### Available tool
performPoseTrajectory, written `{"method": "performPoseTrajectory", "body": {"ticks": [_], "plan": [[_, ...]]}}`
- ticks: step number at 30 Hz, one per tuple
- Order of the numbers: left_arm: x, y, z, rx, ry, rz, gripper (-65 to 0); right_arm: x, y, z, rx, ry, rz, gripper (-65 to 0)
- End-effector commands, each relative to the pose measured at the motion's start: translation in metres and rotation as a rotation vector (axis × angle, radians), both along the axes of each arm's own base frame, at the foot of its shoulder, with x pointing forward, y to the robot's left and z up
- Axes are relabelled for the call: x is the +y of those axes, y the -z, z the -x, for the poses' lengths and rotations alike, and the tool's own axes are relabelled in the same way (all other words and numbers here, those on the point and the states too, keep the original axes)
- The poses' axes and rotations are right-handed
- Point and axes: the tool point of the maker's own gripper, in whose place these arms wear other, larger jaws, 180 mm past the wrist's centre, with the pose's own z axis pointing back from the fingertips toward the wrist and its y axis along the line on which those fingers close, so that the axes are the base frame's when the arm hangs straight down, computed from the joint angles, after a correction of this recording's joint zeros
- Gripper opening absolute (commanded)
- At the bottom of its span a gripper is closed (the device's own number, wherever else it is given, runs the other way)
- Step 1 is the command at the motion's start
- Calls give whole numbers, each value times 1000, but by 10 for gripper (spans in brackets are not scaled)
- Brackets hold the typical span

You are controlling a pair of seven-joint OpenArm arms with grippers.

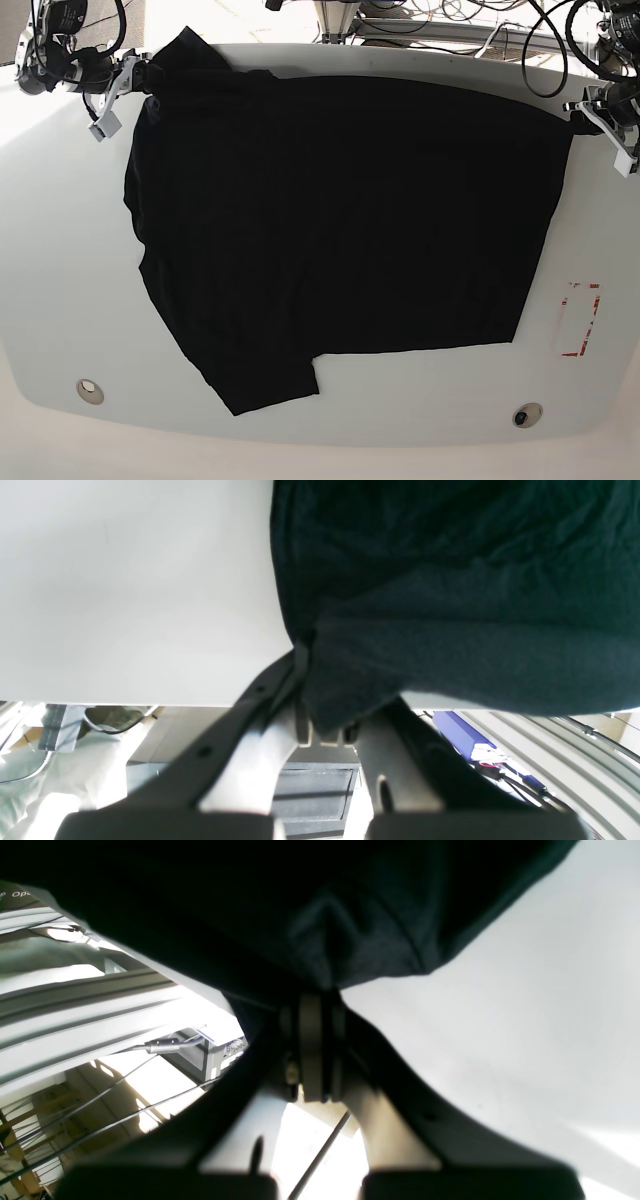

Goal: Layout the t-shirt on the table in an organized manner, then fold the t-shirt properly

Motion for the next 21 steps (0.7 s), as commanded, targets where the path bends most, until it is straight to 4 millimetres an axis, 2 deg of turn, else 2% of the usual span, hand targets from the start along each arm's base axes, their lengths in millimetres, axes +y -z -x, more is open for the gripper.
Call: {"method": "performPoseTrajectory", "body": {"ticks": [1, 3, 7, 11, 16, 21], "plan": [[5, -11, -9, -37, 13, -26, -650, -4, -12, -15, -56, -4, 4, -650], [5, -16, -17, -62, 11, -27, -650, -4, -14, -21, -71, -4, 6, -650], [7, -34, -46, -151, 6, -32, -650, -4, -19, -35, -109, -3, 6, -650], [7, -43, -59, -193, 5, -33, -650, -4, -24, -46, -138, -1, 6, -650], [0, -63, -90, -278, 25, -25, -647, -4, -33, -65, -188, 2, 5, -650], [-2, -52, -108, -241, 38, -40, -646, -4, -45, -88, -260, 12, -2, -650]]}}
